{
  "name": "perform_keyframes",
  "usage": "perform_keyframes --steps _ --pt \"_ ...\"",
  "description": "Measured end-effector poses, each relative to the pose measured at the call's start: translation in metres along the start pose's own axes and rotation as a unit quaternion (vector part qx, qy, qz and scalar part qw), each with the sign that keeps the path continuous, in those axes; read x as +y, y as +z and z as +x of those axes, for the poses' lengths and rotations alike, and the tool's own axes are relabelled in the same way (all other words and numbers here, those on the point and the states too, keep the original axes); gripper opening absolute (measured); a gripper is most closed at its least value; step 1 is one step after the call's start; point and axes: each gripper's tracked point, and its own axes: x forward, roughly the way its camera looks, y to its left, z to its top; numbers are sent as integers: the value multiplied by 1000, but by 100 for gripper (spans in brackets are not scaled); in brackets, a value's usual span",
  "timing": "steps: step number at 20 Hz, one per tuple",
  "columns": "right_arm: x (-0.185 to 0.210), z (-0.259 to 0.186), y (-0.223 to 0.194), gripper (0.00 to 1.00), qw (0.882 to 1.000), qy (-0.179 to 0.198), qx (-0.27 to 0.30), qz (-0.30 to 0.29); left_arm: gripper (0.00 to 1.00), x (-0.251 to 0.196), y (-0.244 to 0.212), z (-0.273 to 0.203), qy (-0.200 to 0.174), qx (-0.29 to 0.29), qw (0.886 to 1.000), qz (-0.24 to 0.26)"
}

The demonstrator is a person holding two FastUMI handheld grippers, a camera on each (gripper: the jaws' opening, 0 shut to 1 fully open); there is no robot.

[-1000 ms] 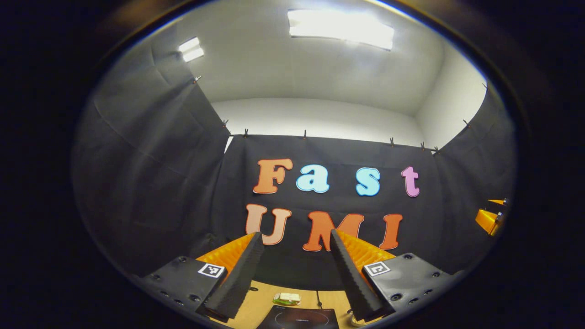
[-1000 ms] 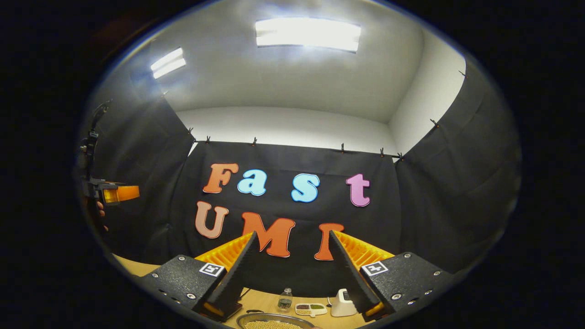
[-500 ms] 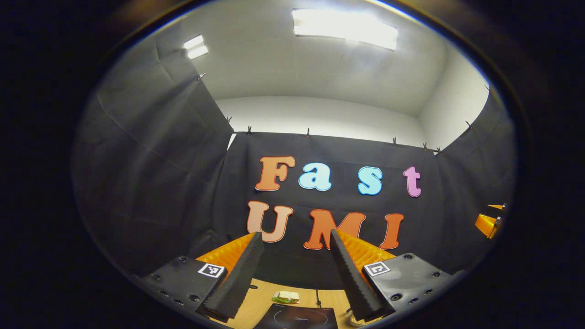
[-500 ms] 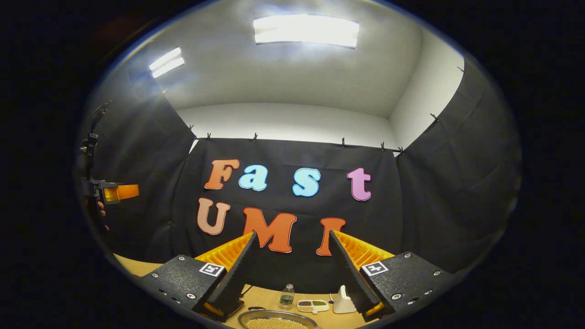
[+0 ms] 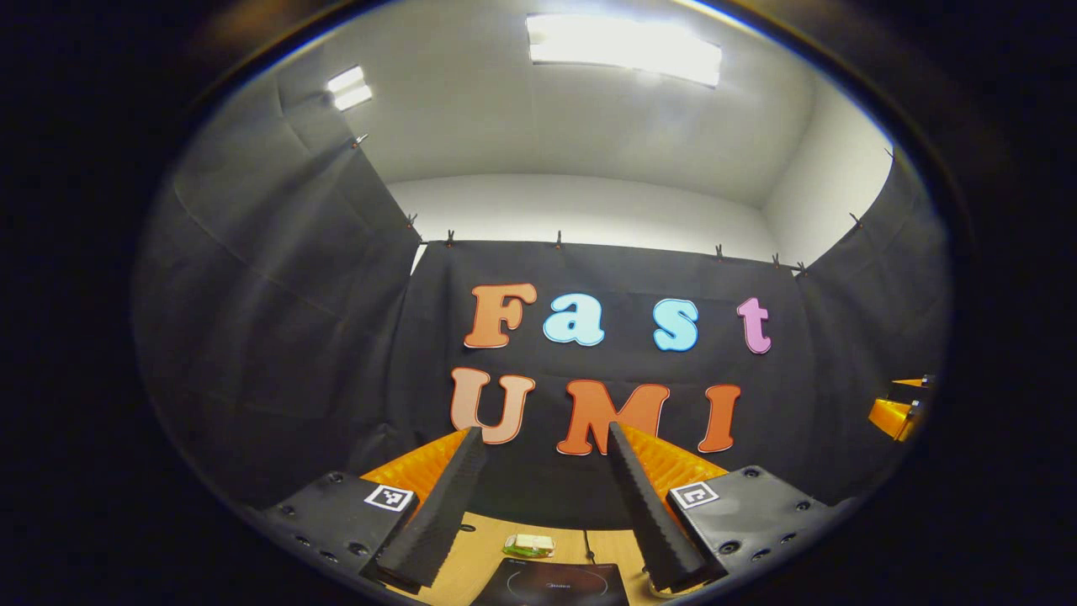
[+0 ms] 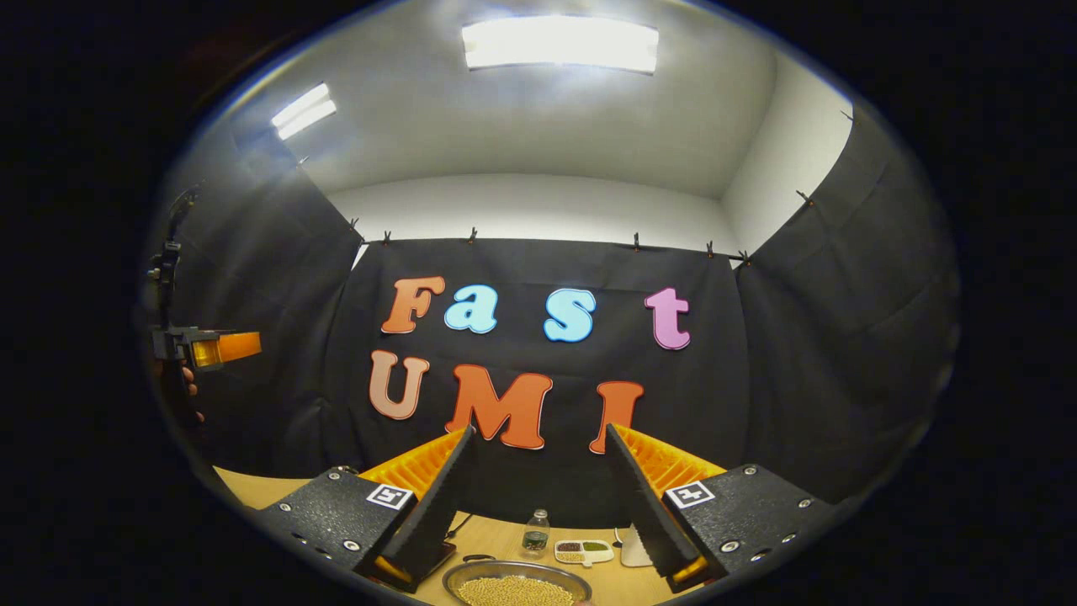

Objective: First push the handle of the pot to place it horizontally, then grasp the pot with both hands and set it on the induction cooktop.

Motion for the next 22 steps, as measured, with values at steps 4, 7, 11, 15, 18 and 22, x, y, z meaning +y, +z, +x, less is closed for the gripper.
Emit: perform_keyframes --steps 4,7,11,15,18,22 --pt "0 2 -34 93 999 4 42 0 92 -3 -6 2 -5 -6 1000 6" --pt "4 0 -70 88 996 15 92 2 95 -6 -13 6 -10 -2 1000 12" --pt "12 -5 -114 75 988 26 149 -5 95 0 -19 12 -3 2 1000 8" --pt "38 -19 -184 60 967 70 243 23 98 0 -23 16 -1 0 1000 -2" --pt "43 -28 -236 37 942 76 324 55 95 -4 -34 22 -5 7 1000 -7" --pt "46 -54 -299 13 893 78 431 100 95 -4 -46 34 -2 18 1000 -9"
